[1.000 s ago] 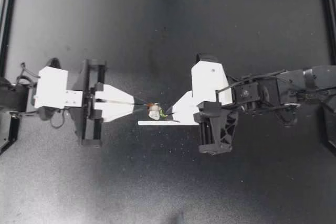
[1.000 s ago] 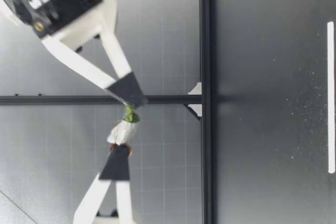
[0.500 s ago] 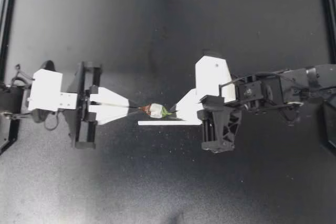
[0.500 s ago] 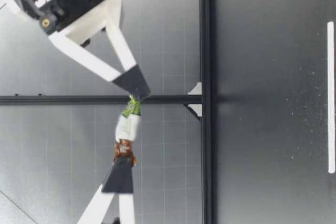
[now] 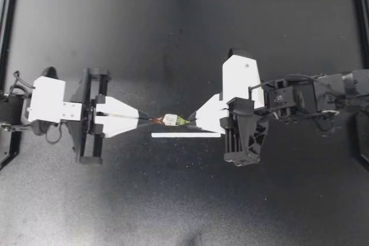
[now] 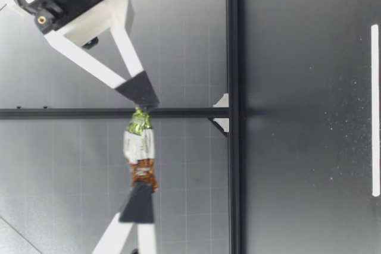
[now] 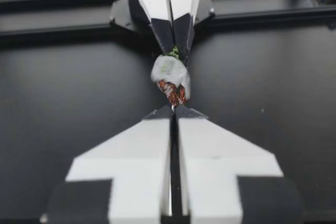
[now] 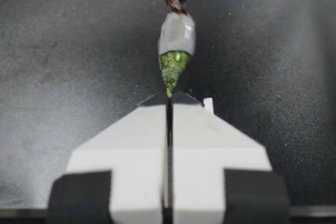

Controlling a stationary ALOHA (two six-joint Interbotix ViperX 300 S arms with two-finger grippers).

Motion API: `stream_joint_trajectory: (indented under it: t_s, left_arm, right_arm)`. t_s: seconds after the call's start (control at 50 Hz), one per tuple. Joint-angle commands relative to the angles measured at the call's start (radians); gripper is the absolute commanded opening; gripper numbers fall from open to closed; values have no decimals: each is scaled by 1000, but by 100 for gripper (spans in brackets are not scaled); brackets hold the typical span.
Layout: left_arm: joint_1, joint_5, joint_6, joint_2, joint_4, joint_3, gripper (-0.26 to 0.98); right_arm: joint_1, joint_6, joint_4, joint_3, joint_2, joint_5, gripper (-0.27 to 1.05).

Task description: Pick up the candy and unwrap it.

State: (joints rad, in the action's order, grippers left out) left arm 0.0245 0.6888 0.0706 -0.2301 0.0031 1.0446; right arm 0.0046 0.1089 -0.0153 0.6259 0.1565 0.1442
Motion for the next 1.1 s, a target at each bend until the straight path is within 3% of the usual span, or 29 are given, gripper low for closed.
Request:
stream_joint_trajectory:
  t_s: [0.0, 0.3, 0.44, 0.56, 0.7, 0.76, 1.08]
  left_arm:
    - [0, 5, 0, 8, 2, -35, -17]
    - [2, 3, 5, 12, 2, -37, -17]
    - [0, -2, 29, 6, 2, -32, -17]
    - [2, -2, 57, 6, 2, -28, -17]
    - [0, -2, 112, 3, 2, -28, -17]
    - [0, -2, 147, 2, 2, -28, -17]
    - [5, -2, 402, -32, 5, -32, -17]
  right_arm:
    - [-3, -5, -5, -34, -2, -18, -17]
    - [-3, -3, -11, -29, -3, -17, -16]
    - [-3, -5, -11, -23, -9, -18, -8]
    - [-3, -8, -11, -21, -15, -20, 10]
    - [-3, -11, -12, -6, -18, -31, 47]
    - [-3, -9, -12, 6, -11, -46, 56]
    - [-5, 63, 11, 118, 51, -430, 55]
